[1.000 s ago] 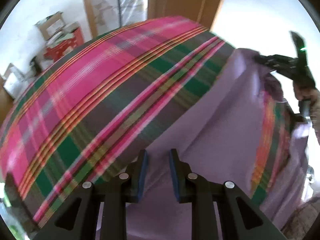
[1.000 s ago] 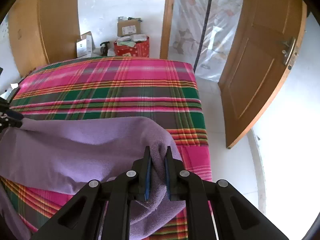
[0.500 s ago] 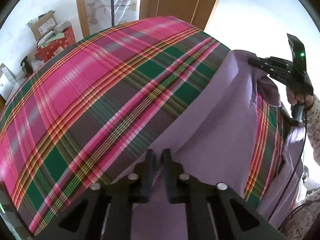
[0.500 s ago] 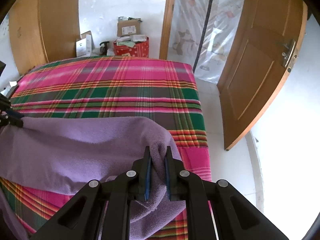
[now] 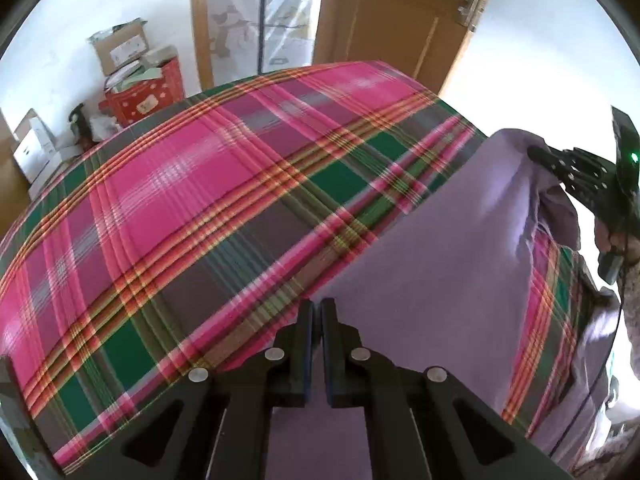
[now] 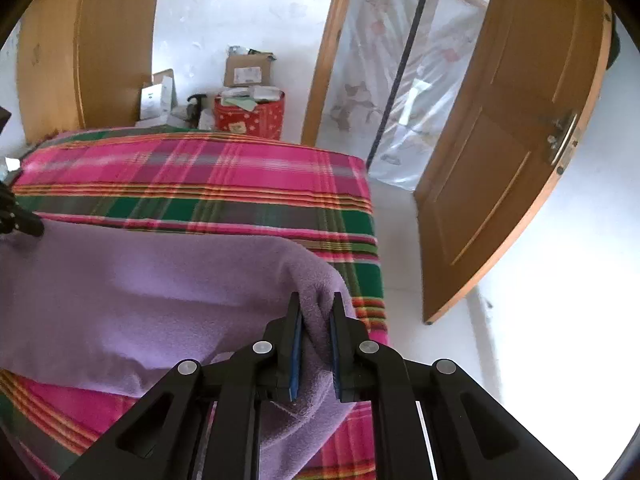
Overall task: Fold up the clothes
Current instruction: 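Hold the fleece with the right gripper while the left gripper holds the sweatshirt edge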
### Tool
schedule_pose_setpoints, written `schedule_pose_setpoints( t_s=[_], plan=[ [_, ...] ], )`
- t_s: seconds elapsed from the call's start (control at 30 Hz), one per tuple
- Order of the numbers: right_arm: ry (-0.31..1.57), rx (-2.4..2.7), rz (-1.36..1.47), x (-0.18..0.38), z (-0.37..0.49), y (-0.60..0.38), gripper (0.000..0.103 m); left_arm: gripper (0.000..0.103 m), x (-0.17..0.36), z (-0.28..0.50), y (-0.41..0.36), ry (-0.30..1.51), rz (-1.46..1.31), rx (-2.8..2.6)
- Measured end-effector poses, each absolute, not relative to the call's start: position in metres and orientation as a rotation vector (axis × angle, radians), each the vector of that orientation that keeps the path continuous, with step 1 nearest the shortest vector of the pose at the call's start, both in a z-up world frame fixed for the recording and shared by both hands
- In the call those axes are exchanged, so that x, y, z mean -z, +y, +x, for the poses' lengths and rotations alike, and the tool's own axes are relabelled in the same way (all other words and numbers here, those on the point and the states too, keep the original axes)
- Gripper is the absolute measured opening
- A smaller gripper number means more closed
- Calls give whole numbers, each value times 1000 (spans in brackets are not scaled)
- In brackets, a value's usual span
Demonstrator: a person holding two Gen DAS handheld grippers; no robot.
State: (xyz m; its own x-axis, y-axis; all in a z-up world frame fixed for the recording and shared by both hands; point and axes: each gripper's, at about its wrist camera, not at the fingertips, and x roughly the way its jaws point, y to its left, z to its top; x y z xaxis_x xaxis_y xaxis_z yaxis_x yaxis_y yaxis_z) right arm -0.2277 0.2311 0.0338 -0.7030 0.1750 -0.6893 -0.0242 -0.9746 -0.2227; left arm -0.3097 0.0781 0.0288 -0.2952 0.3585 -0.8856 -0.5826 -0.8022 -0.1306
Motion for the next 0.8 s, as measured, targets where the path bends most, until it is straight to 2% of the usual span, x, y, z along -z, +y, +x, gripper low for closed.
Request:
schedule_pose_setpoints(
  t_s=[0.17, 0.8],
  plan=[
    [-371, -2748, -1157, -26, -234, 228, 12, 4, -21, -317, 80, 255, -1391, -2128],
    [-432, -2687, -1112, -23, -259, 234, 12, 4, -19, -332, 81, 149, -1406, -2158]
  ],
)
